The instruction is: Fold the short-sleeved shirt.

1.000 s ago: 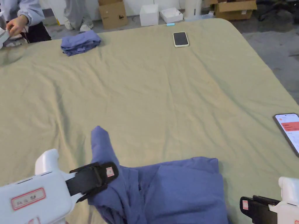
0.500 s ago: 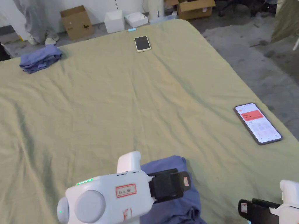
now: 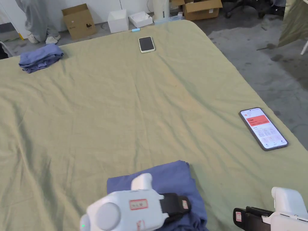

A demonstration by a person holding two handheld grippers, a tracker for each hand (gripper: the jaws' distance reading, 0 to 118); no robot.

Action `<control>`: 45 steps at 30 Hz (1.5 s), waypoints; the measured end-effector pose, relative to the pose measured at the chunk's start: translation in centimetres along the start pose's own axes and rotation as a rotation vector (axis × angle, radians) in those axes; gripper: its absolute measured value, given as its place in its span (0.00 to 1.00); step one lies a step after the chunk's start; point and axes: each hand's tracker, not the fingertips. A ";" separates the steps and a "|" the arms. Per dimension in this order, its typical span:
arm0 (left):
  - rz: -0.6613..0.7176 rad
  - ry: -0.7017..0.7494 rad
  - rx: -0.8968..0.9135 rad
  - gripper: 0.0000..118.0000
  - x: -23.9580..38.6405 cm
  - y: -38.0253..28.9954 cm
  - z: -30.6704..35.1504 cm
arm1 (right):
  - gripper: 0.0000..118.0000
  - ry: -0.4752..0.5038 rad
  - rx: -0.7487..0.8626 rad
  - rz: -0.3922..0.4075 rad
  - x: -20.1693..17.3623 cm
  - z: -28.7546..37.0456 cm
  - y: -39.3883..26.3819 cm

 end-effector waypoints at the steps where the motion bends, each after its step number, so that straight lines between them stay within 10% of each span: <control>1: -0.027 0.036 -0.007 0.12 0.0 0.0 0.2 | 0.00 -0.001 -0.001 -0.001 0.0 0.0 0.0; 11: 0.010 -0.111 0.026 0.13 0.8 -1.4 2.8 | 0.00 -0.005 -0.028 0.081 -2.2 -0.4 1.2; 15: 0.102 -0.184 0.164 0.88 -2.5 -1.7 9.5 | 0.00 0.040 -0.036 0.212 -5.8 -2.2 2.8; 17: 0.145 -0.188 0.240 0.96 -4.9 -2.3 12.7 | 0.00 0.064 -0.038 0.282 -7.8 -3.5 3.6; 23: 0.365 -0.067 0.378 0.96 -13.6 -3.1 17.4 | 0.00 -0.013 -0.104 0.404 -11.1 -8.8 5.4; 30: 0.471 -0.157 0.244 0.96 -18.2 -1.1 13.1 | 0.00 -0.098 -0.183 0.351 -9.6 -12.5 3.5; 39: 0.426 -0.577 0.107 0.96 -17.3 2.0 4.7 | 0.00 -0.109 -0.207 0.352 -9.8 -12.4 3.9; 41: 0.315 -0.466 0.092 0.80 -15.8 2.3 4.6 | 0.00 -0.116 -0.207 0.342 -9.9 -12.3 4.0; 42: 0.263 -0.388 0.078 0.36 -14.8 2.4 4.9 | 0.00 -0.122 -0.208 0.340 -10.1 -12.3 4.2; 44: 0.159 -0.119 0.027 0.25 -14.7 2.5 5.3 | 0.00 -0.142 -0.206 0.353 -10.8 -12.1 4.4; 45: 0.197 -0.202 0.000 0.25 -15.8 2.5 5.4 | 0.00 -0.139 -0.204 0.356 -11.1 -11.9 4.6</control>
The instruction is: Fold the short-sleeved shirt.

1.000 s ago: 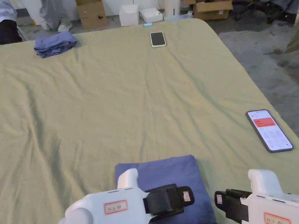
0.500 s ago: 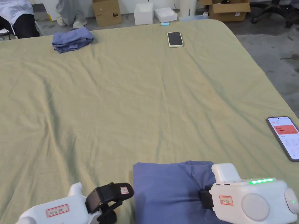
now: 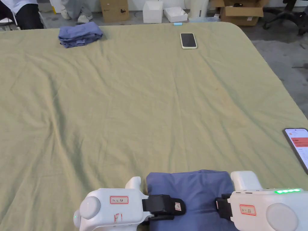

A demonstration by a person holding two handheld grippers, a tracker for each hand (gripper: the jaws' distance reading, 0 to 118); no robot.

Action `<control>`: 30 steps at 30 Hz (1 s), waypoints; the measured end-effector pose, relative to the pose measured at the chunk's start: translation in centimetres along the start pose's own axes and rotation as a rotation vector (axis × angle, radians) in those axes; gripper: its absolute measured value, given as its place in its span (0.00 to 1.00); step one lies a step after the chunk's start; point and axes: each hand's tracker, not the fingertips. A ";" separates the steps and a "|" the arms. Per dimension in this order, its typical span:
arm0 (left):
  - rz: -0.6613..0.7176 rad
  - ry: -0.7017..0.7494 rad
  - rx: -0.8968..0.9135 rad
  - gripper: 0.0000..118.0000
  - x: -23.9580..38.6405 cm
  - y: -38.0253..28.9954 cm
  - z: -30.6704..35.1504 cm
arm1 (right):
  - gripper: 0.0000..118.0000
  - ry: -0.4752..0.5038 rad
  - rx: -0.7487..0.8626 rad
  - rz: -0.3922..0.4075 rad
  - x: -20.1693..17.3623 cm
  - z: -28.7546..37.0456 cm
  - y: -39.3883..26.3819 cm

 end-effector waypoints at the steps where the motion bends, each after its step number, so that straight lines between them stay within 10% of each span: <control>1: 0.028 -0.101 -0.016 0.24 -0.6 0.4 0.8 | 0.00 0.002 0.002 0.003 -0.4 0.4 0.3; 8: -0.100 0.180 0.073 0.24 -1.5 4.9 14.5 | 0.00 0.043 0.098 0.040 -2.9 3.5 2.3; 17: -0.159 1.021 0.092 0.24 -5.3 10.3 32.1 | 0.00 0.034 0.059 0.017 -3.5 1.6 1.8; 20: -0.109 1.004 -0.012 0.31 -7.2 12.0 34.3 | 0.00 0.025 0.027 0.036 -3.7 1.3 1.3; 24: -0.065 1.051 0.168 0.74 -7.1 11.6 34.7 | 0.00 0.036 0.022 0.006 -3.2 1.3 0.9; 30: -0.131 1.047 0.293 0.75 -2.3 8.8 34.3 | 0.00 0.027 0.035 -0.001 -2.0 2.2 1.0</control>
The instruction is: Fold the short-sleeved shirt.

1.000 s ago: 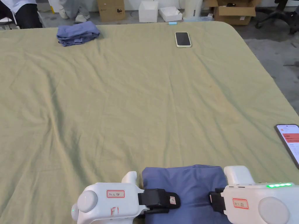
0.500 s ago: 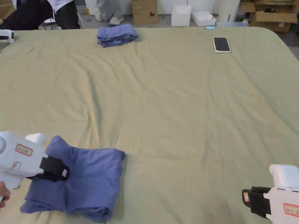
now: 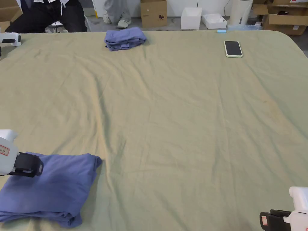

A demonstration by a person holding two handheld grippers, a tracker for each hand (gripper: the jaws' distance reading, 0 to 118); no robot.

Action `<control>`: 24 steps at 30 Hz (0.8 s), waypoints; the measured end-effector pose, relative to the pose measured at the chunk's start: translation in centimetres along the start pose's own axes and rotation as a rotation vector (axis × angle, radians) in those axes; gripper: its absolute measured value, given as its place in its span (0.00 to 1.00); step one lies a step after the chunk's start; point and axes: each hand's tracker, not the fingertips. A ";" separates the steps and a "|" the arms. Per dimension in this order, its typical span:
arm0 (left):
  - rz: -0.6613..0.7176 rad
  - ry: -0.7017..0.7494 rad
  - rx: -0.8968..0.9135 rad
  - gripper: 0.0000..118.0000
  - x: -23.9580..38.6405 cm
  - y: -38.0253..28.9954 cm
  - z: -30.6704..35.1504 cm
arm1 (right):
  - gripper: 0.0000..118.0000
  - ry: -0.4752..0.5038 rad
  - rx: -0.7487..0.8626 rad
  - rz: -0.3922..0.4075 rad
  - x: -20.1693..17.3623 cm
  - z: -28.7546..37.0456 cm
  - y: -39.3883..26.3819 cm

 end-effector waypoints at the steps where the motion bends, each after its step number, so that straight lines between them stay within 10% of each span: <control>1: 0.017 -0.032 0.028 0.74 0.8 -0.4 1.0 | 0.00 0.003 0.008 -0.007 0.2 0.2 0.0; 7: 0.042 -0.318 0.218 0.49 7.6 -2.9 8.1 | 0.00 0.028 0.061 -0.046 1.2 1.6 -0.1; 10: -0.003 -0.313 0.321 0.01 13.0 -5.2 9.6 | 0.00 0.054 0.112 -0.056 1.2 2.7 0.0; 24: -0.057 -0.089 0.784 0.00 28.5 -15.7 16.8 | 0.00 -0.016 0.576 0.083 -3.0 11.8 0.4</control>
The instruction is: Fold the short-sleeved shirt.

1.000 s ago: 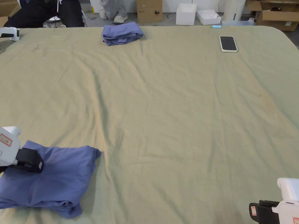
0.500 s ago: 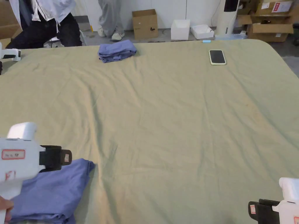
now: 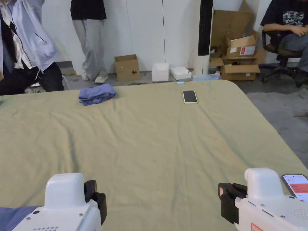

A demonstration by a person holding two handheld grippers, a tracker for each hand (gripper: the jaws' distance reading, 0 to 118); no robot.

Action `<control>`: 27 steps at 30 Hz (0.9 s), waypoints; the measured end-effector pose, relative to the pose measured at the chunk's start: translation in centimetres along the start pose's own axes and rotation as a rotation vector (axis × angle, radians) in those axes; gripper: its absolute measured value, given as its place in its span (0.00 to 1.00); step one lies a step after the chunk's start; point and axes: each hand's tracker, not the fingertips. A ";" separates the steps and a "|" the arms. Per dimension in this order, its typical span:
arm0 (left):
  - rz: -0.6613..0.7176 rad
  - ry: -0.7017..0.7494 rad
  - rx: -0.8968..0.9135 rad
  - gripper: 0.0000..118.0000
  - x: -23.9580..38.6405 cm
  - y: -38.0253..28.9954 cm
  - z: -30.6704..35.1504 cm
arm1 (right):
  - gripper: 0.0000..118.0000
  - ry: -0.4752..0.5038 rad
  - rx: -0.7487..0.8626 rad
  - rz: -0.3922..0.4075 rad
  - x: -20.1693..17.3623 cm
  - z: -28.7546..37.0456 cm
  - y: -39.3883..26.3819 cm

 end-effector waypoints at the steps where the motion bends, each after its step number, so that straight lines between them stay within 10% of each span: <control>1: -0.017 0.006 0.039 0.00 0.3 0.0 0.7 | 0.00 -0.013 0.024 0.023 -0.3 0.6 0.3; 7: 0.029 0.039 0.140 0.02 1.1 1.0 3.5 | 0.01 -0.058 0.185 0.065 -1.6 3.8 1.7; 8: 0.049 0.043 0.169 0.10 1.3 1.2 3.8 | 0.07 -0.054 0.192 0.071 -1.8 4.1 2.0; 11: -0.001 0.022 0.202 0.83 2.1 1.9 4.4 | 0.59 -0.067 0.227 0.112 -2.4 4.7 2.4; 14: -0.051 0.017 0.255 1.00 2.7 2.1 5.3 | 0.82 -0.085 0.275 0.115 -2.9 5.4 2.6; 17: -0.064 0.038 0.271 1.00 3.7 3.1 5.8 | 1.00 -0.097 0.335 0.103 -3.2 6.2 3.1; 27: -0.046 0.016 0.266 1.00 4.3 4.3 6.8 | 1.00 -0.146 0.338 0.121 -2.5 6.3 4.3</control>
